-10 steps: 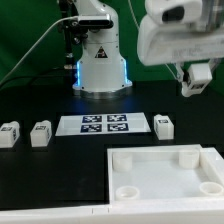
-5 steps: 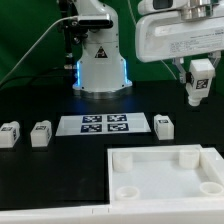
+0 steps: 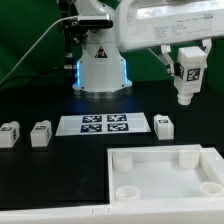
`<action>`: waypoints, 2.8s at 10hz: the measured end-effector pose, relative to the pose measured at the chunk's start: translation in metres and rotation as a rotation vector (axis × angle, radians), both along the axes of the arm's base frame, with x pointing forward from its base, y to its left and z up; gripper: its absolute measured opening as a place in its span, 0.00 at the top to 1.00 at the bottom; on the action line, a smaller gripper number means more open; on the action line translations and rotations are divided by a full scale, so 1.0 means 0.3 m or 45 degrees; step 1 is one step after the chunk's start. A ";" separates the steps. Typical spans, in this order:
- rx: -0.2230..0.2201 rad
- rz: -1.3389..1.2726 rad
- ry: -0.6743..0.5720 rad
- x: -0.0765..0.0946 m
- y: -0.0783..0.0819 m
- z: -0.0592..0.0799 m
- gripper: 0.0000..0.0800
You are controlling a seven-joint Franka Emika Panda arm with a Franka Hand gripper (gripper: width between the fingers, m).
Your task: Assemble one leg
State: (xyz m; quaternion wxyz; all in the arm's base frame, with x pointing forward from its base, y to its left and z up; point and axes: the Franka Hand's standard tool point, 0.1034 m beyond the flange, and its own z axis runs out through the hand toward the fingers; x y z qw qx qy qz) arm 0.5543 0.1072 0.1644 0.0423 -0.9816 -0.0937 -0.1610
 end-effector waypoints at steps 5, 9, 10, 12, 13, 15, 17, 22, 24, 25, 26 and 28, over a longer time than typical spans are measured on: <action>0.000 0.012 -0.013 0.045 -0.008 0.001 0.64; 0.033 -0.012 -0.107 0.164 0.003 -0.079 0.64; 0.038 -0.021 -0.158 0.204 -0.005 -0.088 0.64; 0.058 -0.028 -0.242 0.225 0.025 -0.143 0.64; 0.065 -0.030 -0.258 0.219 0.045 -0.158 0.64; 0.060 -0.025 -0.244 0.201 0.041 -0.194 0.64; 0.063 -0.017 -0.223 0.184 0.063 -0.225 0.64; 0.061 -0.033 -0.206 0.187 0.059 -0.260 0.64; 0.061 -0.038 -0.216 0.202 0.050 -0.250 0.64; 0.061 -0.043 -0.223 0.214 0.044 -0.244 0.64; 0.062 -0.048 -0.224 0.223 0.037 -0.250 0.64; 0.063 -0.052 -0.217 0.229 0.036 -0.272 0.64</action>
Offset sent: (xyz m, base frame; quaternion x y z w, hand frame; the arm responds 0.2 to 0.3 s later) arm 0.0000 0.0000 0.0000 0.0000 0.0000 0.0000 1.0000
